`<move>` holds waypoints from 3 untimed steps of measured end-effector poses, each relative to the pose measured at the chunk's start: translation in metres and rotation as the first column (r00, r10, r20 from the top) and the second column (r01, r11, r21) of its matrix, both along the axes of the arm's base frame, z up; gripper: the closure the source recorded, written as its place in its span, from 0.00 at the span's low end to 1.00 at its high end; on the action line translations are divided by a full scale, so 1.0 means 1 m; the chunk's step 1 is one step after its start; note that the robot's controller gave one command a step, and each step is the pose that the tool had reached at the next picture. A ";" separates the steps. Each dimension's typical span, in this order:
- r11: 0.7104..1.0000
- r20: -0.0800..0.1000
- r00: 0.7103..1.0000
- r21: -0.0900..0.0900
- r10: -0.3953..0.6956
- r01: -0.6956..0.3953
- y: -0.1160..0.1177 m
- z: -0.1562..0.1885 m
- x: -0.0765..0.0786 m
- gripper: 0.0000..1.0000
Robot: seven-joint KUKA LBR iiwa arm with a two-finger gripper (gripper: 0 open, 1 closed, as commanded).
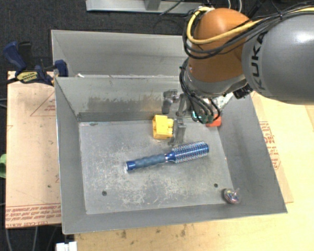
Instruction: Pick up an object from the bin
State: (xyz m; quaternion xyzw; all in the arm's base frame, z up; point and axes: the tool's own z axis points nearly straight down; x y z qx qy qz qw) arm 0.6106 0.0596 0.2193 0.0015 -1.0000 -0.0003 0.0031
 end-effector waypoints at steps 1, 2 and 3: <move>0.962 0.000 0.962 0.002 0.271 -0.271 0.006 -0.150 -0.038 0.00; 0.963 0.007 0.963 0.001 0.270 -0.270 0.006 -0.146 -0.036 1.00; 0.929 0.016 0.929 -0.003 0.369 -0.369 -0.010 -0.007 -0.028 1.00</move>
Offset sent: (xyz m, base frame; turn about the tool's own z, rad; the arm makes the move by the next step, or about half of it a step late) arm -0.0363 0.0053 -0.1457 -0.2751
